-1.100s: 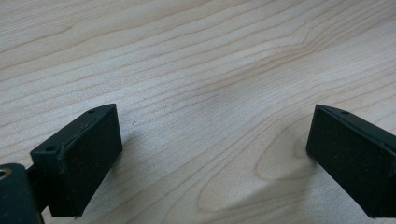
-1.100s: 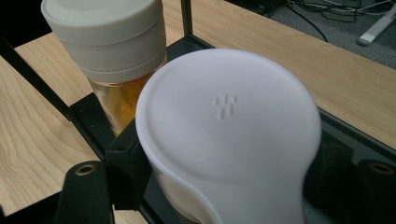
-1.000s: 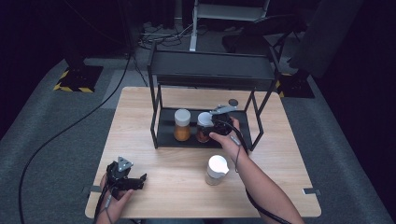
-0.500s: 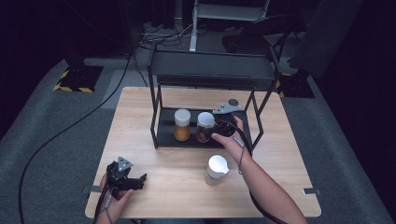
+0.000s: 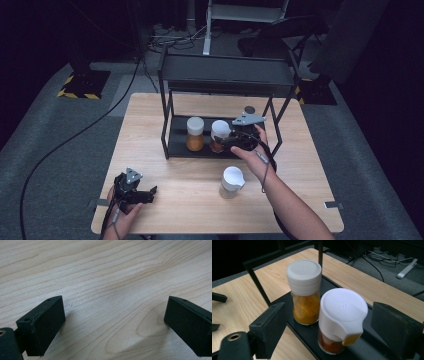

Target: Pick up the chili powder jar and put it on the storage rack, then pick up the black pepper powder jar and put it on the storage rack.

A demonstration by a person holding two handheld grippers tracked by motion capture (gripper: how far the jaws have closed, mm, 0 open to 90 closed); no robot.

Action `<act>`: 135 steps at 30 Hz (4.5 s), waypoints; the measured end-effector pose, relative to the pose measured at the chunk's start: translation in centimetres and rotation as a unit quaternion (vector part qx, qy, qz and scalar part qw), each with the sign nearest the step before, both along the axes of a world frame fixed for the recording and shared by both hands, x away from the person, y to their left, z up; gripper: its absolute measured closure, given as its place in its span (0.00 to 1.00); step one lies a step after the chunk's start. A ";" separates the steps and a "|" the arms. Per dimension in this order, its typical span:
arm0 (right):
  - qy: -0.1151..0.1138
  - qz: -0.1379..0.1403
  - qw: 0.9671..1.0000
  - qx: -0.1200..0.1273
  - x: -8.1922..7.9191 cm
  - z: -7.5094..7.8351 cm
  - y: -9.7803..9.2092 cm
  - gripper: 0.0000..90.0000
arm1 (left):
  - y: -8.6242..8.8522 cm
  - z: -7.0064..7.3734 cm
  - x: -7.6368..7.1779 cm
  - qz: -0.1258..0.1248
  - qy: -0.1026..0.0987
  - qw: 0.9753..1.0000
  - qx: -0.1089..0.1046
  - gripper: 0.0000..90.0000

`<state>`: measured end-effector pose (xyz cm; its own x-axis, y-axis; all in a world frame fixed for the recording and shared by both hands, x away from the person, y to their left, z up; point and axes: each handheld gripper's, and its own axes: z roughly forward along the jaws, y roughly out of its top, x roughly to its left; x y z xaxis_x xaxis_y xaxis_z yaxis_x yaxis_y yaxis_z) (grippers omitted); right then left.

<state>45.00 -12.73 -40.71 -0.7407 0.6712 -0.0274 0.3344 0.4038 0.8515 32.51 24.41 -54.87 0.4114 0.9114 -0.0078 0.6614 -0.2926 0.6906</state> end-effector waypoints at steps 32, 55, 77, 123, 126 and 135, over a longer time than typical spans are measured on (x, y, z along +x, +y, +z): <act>-0.015 0.025 1.000 0.011 -6.6 0.7 -1.8 0.15 | 0.0 0.0 0.0 0.000 0.000 1.000 0.000 0.03; -0.014 0.037 0.999 0.022 -10.4 0.0 -3.8 0.15 | 0.0 0.0 0.0 0.001 0.000 1.000 0.000 0.03; -0.002 0.042 0.999 0.010 -11.3 -3.4 -4.3 0.13 | 0.0 0.0 0.0 0.001 0.000 1.000 0.000 0.03; 0.026 0.069 0.997 -0.028 -11.0 -6.9 -2.8 0.34 | 0.0 0.0 0.0 0.002 0.000 1.000 0.000 0.03; 0.024 0.068 0.997 -0.025 -11.0 -6.5 -2.9 0.34 | 0.0 0.0 0.0 0.002 0.000 1.000 0.000 0.03; 0.017 0.066 0.997 -0.027 -10.7 -4.8 -3.2 0.34 | 0.0 0.0 0.0 0.002 0.000 1.000 0.000 0.03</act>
<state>34.30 -15.90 -45.49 -0.8237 0.5660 -0.0346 0.3031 0.4911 0.8167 32.50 24.39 -54.87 0.4079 0.9130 -0.0080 0.6629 -0.2901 0.6902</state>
